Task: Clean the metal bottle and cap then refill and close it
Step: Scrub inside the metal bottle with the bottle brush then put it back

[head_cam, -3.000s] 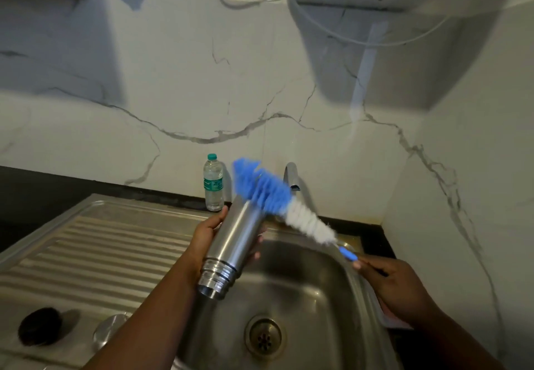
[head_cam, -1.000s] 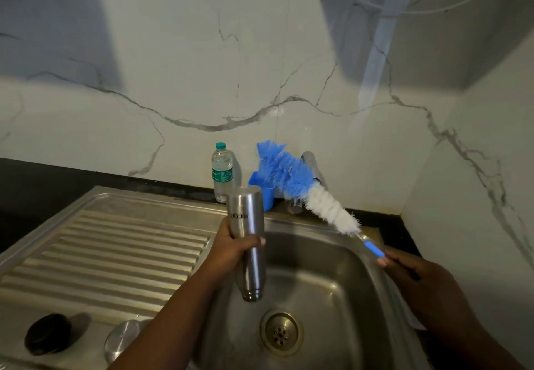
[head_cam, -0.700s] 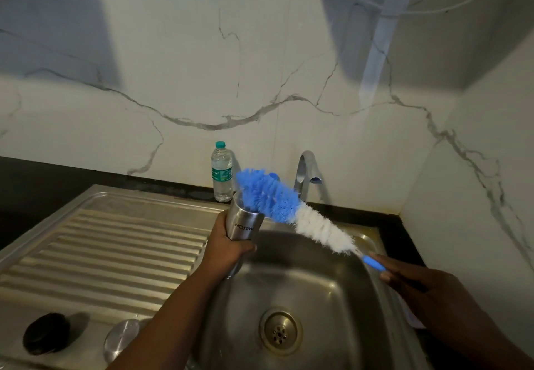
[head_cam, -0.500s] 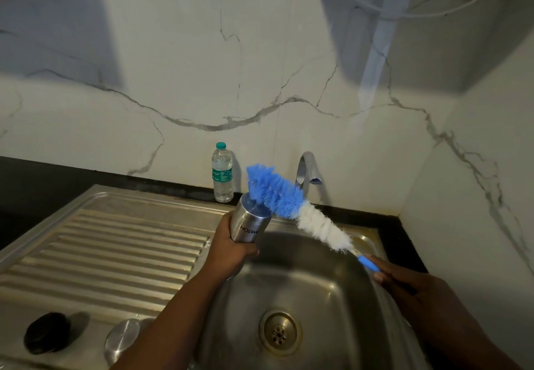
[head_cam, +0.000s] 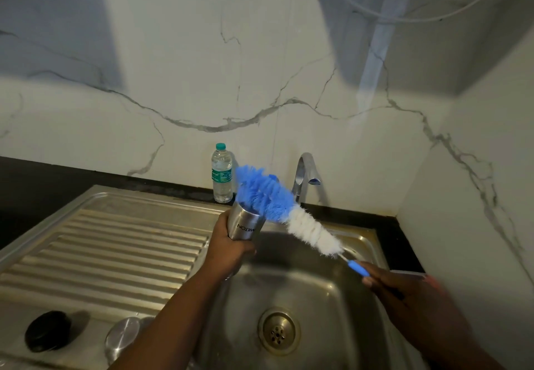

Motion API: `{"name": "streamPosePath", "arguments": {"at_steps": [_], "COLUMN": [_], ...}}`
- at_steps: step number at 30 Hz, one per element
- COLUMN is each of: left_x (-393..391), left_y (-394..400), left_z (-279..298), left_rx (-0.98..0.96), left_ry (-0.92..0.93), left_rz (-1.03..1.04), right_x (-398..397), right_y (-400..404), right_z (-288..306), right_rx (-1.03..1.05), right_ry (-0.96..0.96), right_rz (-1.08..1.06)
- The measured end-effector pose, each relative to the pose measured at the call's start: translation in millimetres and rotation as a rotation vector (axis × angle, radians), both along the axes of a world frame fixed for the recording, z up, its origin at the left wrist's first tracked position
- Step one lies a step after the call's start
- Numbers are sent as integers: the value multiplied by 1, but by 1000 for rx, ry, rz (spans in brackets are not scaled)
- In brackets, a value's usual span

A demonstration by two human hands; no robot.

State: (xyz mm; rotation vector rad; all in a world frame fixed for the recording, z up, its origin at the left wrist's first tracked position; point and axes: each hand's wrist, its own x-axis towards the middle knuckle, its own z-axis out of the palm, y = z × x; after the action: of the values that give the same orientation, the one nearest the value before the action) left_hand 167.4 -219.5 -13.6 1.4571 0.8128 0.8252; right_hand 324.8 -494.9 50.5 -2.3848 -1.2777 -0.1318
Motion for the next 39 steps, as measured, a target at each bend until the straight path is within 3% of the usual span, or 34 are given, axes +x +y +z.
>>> {"name": "streamPosePath", "arguments": {"at_steps": [7, 13, 18, 21, 26, 32, 39], "left_x": [-5, -9, -7, -6, -9, -24, -73], "left_y": [1, 0, 1, 2, 6, 17, 45], "left_z": [-2, -2, -4, -4, -5, 0, 32], "left_rx": [-33, -17, -12, -19, -43, -54, -23], "left_ry": [-9, 24, 5, -28, -67, -121, -234], "left_rz": [18, 30, 10, 10, 33, 63, 187], "right_x": [-6, 24, 10, -14, -26, -37, -46], "right_y": [-10, -19, -6, 8, 23, 46, 112], "right_z": [13, -13, 3, 18, 26, 33, -9], "right_rx": [-46, -122, -50, -84, -26, -111, -48], "right_ry": [131, 140, 41, -8, 28, 131, 260], "right_rz": [66, 57, -16, 63, 55, 61, 173]}}
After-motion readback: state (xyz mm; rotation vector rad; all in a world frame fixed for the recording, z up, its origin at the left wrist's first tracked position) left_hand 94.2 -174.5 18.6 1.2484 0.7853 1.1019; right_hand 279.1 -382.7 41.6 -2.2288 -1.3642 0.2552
